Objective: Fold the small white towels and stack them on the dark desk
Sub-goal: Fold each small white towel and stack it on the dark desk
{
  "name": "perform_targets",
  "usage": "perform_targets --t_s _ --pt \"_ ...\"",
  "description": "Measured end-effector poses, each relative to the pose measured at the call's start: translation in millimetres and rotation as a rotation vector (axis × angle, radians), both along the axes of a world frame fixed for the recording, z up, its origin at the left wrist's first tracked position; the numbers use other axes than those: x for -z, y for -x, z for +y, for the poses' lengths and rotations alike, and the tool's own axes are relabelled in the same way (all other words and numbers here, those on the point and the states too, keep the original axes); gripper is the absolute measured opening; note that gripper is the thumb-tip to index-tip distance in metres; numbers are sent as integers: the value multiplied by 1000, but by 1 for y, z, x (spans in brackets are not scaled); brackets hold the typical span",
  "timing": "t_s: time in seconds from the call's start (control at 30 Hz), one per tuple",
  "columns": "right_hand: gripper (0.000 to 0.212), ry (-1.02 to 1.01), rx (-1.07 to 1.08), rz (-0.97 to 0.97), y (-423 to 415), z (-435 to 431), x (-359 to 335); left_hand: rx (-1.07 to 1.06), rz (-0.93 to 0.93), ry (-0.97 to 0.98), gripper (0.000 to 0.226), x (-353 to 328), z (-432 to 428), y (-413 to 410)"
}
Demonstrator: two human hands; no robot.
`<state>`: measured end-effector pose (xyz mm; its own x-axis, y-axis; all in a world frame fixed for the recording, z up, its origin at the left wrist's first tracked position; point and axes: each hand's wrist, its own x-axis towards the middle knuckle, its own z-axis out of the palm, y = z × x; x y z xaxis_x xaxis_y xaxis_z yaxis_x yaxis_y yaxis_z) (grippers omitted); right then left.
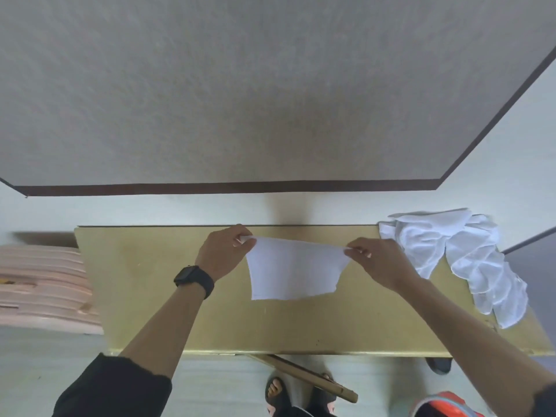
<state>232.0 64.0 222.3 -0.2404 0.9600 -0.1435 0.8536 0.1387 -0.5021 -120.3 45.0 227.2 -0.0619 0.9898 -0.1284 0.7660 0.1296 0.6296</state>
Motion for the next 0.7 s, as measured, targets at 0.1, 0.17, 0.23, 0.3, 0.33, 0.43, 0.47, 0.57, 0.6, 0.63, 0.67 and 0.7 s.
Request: perform_targets --t_s 0.1,0.17,0.23,0.3,0.33,0.43,0.47,0.57,0.6,0.63,0.67,0.7 --pt "20 -22 -14 -69 2 26 0 125 328 -74 20 6 19 2" --pt "22 -51 -5 -99 4 37 0 153 407 -154 25 8 33 2" --pt "23 -99 26 -84 7 44 0 148 446 -215 25 10 42 2" --pt "23 -156 54 -50 9 47 2 123 456 -290 19 12 44 5" --pt "23 -173 67 -27 10 46 3 116 470 -330 14 15 41 6" --pt "20 -175 70 8 11 34 17 123 513 -372 7 27 23 9" --pt "19 -164 57 2 10 26 26 133 520 -361 9 36 15 10" --pt "15 -109 35 2 7 -7 63 185 515 -268 18 67 -18 8" --pt "14 -80 52 7 6 -20 78 205 514 -232 20 79 -32 7" --pt "13 -45 74 4 4 -34 94 222 507 -191 22 92 -46 5" --pt "12 -3 93 -2 2 -49 109 238 497 -156 23 106 -60 3" --pt "12 52 103 -14 0 -65 124 255 485 -114 25 119 -75 1"
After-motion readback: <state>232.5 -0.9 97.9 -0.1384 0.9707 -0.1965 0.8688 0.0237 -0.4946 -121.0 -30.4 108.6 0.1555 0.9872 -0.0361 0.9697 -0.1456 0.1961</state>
